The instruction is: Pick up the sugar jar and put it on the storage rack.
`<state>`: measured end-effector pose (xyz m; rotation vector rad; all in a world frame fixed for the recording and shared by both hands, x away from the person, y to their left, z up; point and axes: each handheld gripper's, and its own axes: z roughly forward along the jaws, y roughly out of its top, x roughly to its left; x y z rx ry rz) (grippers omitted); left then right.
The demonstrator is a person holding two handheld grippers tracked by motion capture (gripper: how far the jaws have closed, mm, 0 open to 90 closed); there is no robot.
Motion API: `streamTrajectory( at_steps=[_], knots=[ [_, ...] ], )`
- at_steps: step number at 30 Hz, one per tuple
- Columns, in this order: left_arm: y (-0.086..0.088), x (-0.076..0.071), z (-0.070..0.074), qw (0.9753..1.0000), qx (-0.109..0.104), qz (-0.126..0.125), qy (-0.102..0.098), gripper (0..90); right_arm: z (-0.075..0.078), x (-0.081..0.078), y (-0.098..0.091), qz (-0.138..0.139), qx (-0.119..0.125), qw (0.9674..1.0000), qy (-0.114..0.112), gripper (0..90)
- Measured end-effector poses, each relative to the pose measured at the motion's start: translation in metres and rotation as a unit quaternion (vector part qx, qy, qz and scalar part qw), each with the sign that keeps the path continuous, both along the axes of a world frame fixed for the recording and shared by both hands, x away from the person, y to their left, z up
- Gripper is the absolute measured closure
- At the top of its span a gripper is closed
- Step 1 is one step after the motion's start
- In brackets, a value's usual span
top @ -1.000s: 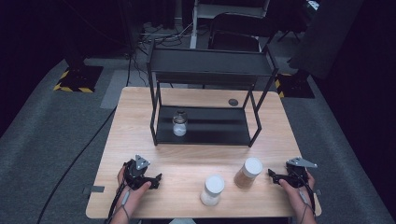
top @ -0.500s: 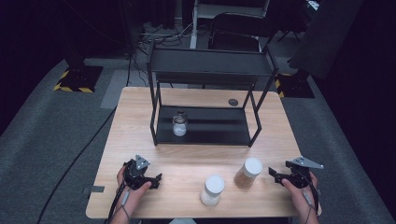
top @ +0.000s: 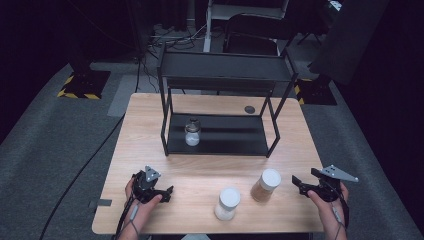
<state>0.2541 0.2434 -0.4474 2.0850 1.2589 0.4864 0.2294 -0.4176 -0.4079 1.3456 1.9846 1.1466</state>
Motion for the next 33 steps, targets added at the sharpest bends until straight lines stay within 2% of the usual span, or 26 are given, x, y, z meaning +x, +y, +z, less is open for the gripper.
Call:
streamTrajectory(
  at_steps=[11,17,24,33],
  knots=[
    [0.0,0.0,0.0,1.0,0.0,0.001,0.0,0.3,0.015,-0.011,0.002,0.008,0.002,0.9997,-0.021,9.8],
    [0.0,0.0,0.0,1.0,0.0,0.001,0.0,0.3,0.021,-0.016,0.006,0.023,0.011,0.999,-0.038,9.8],
    [0.0,0.0,0.0,1.0,0.0,0.001,0.0,0.3,0.031,-0.02,0.017,0.042,0.016,0.9974,-0.056,9.8],
    [0.0,0.0,0.0,1.0,0.0,0.001,0.0,0.3,0.044,-0.014,0.038,0.075,0.004,0.9954,-0.059,9.8]
  ],
)
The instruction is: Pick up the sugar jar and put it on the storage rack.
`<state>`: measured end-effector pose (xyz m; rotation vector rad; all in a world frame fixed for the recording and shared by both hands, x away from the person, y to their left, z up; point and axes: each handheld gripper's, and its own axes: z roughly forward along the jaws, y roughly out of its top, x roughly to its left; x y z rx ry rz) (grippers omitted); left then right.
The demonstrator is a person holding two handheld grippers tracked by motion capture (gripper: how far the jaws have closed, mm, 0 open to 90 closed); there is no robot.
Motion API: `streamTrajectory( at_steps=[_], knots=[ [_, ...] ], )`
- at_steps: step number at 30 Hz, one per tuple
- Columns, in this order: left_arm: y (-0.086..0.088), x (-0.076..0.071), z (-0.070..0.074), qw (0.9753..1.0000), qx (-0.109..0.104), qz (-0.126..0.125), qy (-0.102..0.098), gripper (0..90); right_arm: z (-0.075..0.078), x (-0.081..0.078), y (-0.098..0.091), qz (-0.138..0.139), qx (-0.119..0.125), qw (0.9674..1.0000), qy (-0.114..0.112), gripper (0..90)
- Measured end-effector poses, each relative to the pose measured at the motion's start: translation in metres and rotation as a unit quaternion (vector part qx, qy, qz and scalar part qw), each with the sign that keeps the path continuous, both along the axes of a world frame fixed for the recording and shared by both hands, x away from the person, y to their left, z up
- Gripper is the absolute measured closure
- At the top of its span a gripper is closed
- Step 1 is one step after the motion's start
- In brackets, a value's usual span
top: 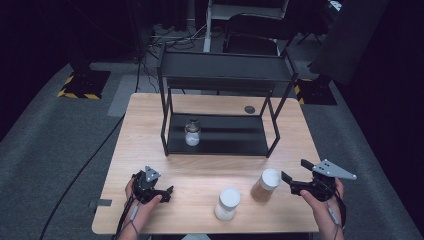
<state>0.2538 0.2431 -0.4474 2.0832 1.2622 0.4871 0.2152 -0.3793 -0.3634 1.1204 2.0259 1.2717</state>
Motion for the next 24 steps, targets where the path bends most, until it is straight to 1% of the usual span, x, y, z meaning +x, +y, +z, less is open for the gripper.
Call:
streamTrajectory(
  at_steps=[9,18,24],
  knots=[
    [0.0,0.0,0.0,1.0,0.0,0.0,0.0,0.2,0.005,0.004,0.017,0.017,-0.005,0.9998,0.005,9.8],
    [0.0,0.0,0.0,1.0,0.0,0.0,0.0,0.3,0.008,0.004,0.033,0.042,-0.001,0.9991,0.0,9.8],
    [0.0,0.0,0.0,1.0,0.0,0.0,0.0,0.3,0.009,0.001,0.044,0.045,0.0,0.999,0.0,9.8]
  ],
)
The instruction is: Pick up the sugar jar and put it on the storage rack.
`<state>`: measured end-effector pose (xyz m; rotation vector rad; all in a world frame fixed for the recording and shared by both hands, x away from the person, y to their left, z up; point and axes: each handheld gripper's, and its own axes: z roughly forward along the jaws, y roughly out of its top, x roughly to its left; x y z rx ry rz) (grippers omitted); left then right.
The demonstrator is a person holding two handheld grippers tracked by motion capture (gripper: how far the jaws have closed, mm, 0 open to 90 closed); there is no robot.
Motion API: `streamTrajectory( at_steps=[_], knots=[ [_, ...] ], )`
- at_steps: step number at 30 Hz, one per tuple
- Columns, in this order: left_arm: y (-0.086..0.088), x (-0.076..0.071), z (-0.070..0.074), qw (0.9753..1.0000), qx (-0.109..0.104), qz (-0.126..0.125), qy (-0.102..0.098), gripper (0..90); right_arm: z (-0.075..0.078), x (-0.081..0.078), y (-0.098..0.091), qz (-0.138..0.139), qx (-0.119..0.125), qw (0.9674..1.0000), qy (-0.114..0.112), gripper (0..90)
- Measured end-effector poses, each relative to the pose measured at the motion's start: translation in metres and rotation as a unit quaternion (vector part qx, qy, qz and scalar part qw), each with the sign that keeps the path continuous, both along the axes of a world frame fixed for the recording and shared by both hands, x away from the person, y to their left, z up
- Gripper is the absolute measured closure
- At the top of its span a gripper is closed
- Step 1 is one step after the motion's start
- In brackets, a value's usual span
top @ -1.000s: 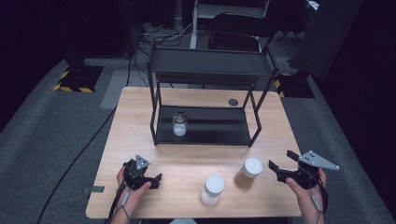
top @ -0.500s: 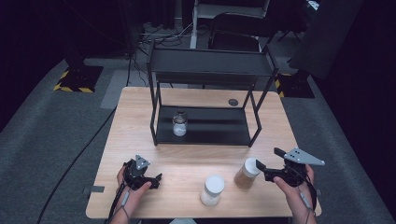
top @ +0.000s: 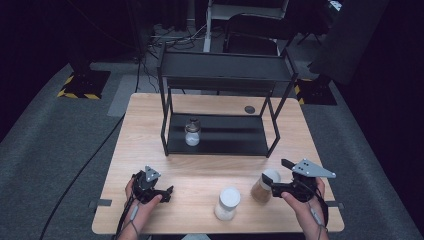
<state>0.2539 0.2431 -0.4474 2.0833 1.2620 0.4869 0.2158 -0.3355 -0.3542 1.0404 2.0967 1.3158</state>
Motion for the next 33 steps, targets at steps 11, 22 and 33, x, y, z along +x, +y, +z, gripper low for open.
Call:
streamTrajectory(
  at_steps=[11,22,33],
  knots=[
    [0.0,0.0,0.0,1.0,0.0,0.0,0.0,0.3,0.003,-0.004,0.017,0.021,-0.005,0.9998,-0.003,9.8],
    [0.0,0.0,0.0,1.0,0.0,0.0,0.0,0.2,0.006,-0.011,0.032,0.04,0.004,0.9992,-0.005,9.8],
    [0.0,0.0,0.0,1.0,0.0,-0.001,0.0,0.2,0.007,-0.015,0.047,0.062,0.003,0.9981,-0.006,9.8]
  ],
)
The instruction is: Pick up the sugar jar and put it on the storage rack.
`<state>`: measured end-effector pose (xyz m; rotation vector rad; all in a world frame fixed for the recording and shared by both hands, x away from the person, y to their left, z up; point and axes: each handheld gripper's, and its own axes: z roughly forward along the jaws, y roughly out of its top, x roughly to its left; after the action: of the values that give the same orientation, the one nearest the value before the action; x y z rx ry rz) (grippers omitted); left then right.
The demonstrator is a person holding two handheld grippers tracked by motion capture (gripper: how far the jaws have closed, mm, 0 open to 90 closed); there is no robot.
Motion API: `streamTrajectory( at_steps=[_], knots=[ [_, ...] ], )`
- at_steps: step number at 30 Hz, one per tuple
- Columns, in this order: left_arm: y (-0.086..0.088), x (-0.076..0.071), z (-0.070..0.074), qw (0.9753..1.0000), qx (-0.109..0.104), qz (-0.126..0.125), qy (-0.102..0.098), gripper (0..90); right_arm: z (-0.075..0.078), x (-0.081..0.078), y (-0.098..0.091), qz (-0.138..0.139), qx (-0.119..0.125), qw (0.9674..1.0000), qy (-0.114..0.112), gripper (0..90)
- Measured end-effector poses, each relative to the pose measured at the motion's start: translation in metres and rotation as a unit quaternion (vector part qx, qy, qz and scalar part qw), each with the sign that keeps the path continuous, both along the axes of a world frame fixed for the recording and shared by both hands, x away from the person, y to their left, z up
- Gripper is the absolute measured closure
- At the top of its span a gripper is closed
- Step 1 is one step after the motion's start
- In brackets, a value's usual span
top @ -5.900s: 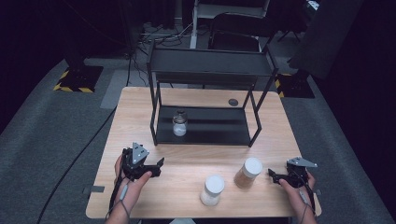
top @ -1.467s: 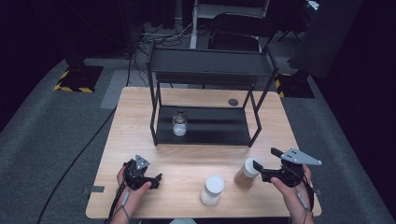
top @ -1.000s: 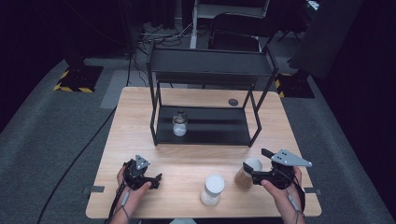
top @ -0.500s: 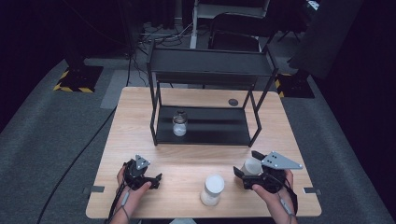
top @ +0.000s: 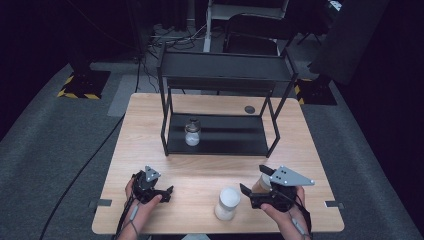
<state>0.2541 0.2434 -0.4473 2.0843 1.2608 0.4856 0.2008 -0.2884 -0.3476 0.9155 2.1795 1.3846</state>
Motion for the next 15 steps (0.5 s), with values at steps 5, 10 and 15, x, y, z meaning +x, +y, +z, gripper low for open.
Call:
streamTrajectory(
  at_steps=[5,10,15],
  knots=[
    [0.0,0.0,0.0,1.0,0.0,0.0,0.0,0.2,0.0,-0.003,0.009,0.009,-0.004,0.9999,-0.003,9.9],
    [0.0,0.0,0.0,1.0,0.0,0.0,0.0,0.2,-0.003,-0.008,0.019,0.011,-0.003,0.9999,-0.002,9.9],
    [0.0,0.0,0.0,1.0,0.0,0.0,0.0,0.2,-0.006,-0.01,0.027,0.023,-0.004,0.9997,0.004,9.8]
  ],
)
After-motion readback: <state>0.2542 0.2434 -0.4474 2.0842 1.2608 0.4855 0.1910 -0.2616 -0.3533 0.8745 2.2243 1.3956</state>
